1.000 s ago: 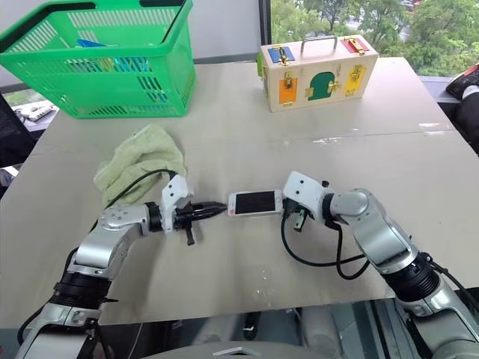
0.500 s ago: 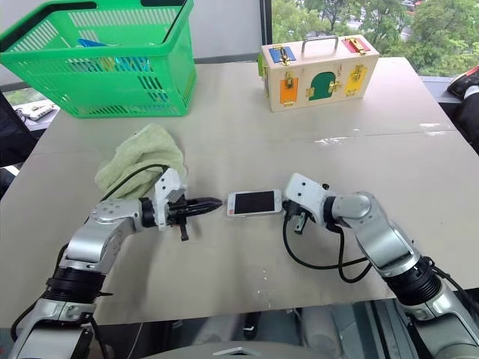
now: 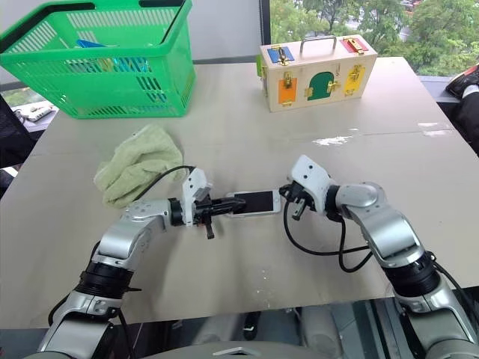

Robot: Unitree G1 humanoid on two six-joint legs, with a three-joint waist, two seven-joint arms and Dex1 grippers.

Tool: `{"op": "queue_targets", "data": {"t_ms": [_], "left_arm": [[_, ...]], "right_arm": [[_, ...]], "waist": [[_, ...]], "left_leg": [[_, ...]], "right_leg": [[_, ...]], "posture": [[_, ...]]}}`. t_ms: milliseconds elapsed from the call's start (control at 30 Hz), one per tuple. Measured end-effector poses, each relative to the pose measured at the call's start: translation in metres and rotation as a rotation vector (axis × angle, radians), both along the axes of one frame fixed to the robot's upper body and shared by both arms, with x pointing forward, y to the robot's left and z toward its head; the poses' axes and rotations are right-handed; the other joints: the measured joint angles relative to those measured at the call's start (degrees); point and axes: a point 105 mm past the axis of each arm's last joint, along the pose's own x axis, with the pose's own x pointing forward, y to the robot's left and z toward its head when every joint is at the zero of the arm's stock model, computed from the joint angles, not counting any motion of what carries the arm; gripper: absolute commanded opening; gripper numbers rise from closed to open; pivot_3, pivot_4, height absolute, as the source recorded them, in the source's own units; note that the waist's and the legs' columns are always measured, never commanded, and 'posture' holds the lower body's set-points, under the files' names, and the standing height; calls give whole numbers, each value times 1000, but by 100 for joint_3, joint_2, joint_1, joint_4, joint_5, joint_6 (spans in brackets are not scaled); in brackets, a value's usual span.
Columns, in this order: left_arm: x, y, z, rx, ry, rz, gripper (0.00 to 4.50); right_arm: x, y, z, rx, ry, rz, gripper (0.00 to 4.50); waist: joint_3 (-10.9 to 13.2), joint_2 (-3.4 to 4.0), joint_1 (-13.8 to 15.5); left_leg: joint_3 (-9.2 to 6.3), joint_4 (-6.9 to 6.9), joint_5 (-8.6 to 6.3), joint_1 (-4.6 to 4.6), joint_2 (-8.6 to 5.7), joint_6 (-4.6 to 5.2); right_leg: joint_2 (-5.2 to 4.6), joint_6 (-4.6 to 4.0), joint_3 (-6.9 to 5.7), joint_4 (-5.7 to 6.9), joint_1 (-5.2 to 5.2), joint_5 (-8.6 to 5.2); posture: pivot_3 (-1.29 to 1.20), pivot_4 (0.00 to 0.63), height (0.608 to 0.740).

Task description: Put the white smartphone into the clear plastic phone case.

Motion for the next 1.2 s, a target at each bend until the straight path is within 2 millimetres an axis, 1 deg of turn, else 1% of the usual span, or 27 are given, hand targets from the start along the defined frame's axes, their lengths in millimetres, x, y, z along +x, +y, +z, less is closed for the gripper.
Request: {"op": "queue_targets", "data": {"t_ms": [133, 467, 633, 833, 933, 967, 1100, 1200], "left_arm": [[1, 0, -1, 11, -19, -1, 81], [2, 2, -7, 22, -25, 13, 81], [2, 3, -9, 26, -25, 14, 81], [3, 3, -11, 32, -26, 8, 81], [3, 4, -12, 37, -22, 10, 81], [3, 4, -13, 40, -21, 11, 81], [3, 5, -14, 48, -16, 20, 81], [2, 5, -16, 51, -6, 24, 81]], "right_arm": [[5, 3, -15, -43, 41, -6, 0], [7, 4, -21, -102, 70, 2, 0], [8, 2, -23, -109, 95, -10, 0], [6, 2, -25, -147, 116, 17, 0], [8, 4, -26, -162, 137, 32, 0], [9, 5, -27, -161, 145, 32, 0], [14, 14, -31, -146, 181, 31, 0], [18, 15, -36, -147, 206, 28, 0]], "waist": [[-2, 0, 29], [-65, 3, 32], [-97, 6, 36], [-121, 7, 35], [-134, 7, 31], [-135, 5, 31], [-155, 7, 16], [-184, 9, 0]], "left_leg": [[0, 0, 0, 0, -2, -1], [-4, 0, -2, 35, -1, 3], [-4, 0, -2, 38, -1, 3], [-4, 0, -3, 45, -1, 3], [-4, -4, -3, 62, 0, 3], [-4, -7, -4, 73, 0, 2], [-4, -9, -17, 96, 3, -18], [-5, -9, -17, 101, 3, -19]], "right_leg": [[-1, 0, -1, 0, -1, 0], [-2, 1, -3, -3, 36, -2], [-2, 2, -4, -3, 38, -2], [-2, 2, -3, -3, 46, -3], [-2, 5, -3, -3, 60, -5], [-2, 19, -2, -3, 70, -17], [-2, 7, -3, -3, 89, -32], [-2, 7, -3, -4, 93, -32]], "posture": [[0, 150, 740], [0, 150, 740], [0, 150, 740], [0, 150, 740], [0, 150, 740], [0, 150, 740], [0, 150, 740], [0, 150, 740]]}}
